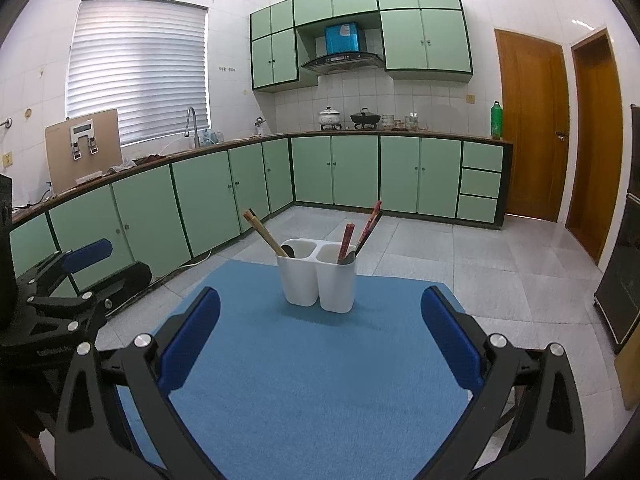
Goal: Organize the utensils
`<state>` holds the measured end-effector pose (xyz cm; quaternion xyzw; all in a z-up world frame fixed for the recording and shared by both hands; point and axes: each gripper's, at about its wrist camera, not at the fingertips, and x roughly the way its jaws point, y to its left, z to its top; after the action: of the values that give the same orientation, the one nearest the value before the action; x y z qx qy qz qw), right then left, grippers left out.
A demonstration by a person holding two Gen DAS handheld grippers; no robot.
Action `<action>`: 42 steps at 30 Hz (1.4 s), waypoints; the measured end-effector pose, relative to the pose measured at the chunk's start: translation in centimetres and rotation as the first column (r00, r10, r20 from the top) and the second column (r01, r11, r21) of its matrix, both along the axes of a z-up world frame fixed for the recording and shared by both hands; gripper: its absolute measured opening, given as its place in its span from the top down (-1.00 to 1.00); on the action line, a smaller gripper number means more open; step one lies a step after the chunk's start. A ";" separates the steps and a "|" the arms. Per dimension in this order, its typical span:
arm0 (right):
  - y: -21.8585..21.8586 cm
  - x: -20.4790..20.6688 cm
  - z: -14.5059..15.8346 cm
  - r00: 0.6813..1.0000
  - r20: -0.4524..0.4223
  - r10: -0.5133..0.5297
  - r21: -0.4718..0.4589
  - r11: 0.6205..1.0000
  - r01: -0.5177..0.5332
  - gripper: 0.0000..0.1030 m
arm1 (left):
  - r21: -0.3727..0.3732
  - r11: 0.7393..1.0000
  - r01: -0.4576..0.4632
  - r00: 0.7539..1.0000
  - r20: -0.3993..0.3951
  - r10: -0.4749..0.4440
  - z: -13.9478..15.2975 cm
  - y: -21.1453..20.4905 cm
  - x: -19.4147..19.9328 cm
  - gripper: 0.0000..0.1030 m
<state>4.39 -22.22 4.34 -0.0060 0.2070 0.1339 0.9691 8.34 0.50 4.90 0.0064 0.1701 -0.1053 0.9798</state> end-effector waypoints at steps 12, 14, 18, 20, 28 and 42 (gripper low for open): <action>0.2 -0.1 0.0 1.000 -0.002 0.002 -0.001 1.000 -0.002 -0.89 | 0.004 1.000 -0.001 1.000 0.002 0.001 0.0 0.1 -0.3 -0.88; 0.2 0.0 0.0 1.000 -0.002 0.002 0.000 1.000 -0.002 -0.89 | 0.005 1.000 -0.001 1.000 0.002 0.001 0.0 0.0 -0.4 -0.88; 0.3 0.0 0.0 1.000 -0.002 0.003 -0.001 1.000 -0.003 -0.89 | 0.006 1.000 -0.001 1.000 0.002 0.001 0.0 0.0 -0.4 -0.88; 0.3 0.0 0.0 1.000 -0.002 0.002 -0.001 1.000 -0.002 -0.89 | 0.005 1.000 -0.002 1.000 0.002 0.002 0.0 0.0 -0.4 -0.88; 0.2 0.0 0.0 1.000 -0.003 0.002 0.001 1.000 -0.002 -0.89 | 0.005 1.000 -0.001 1.000 0.001 0.001 0.0 0.0 -0.4 -0.88; 0.3 0.0 0.0 1.000 -0.002 0.002 0.001 1.000 -0.002 -0.89 | 0.004 1.000 -0.003 1.000 0.002 0.003 0.1 0.2 -0.5 -0.88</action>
<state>4.40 -21.90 4.33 -0.0055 0.2078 0.1349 0.9688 7.86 0.66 5.00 0.0085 0.1694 -0.1035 0.9801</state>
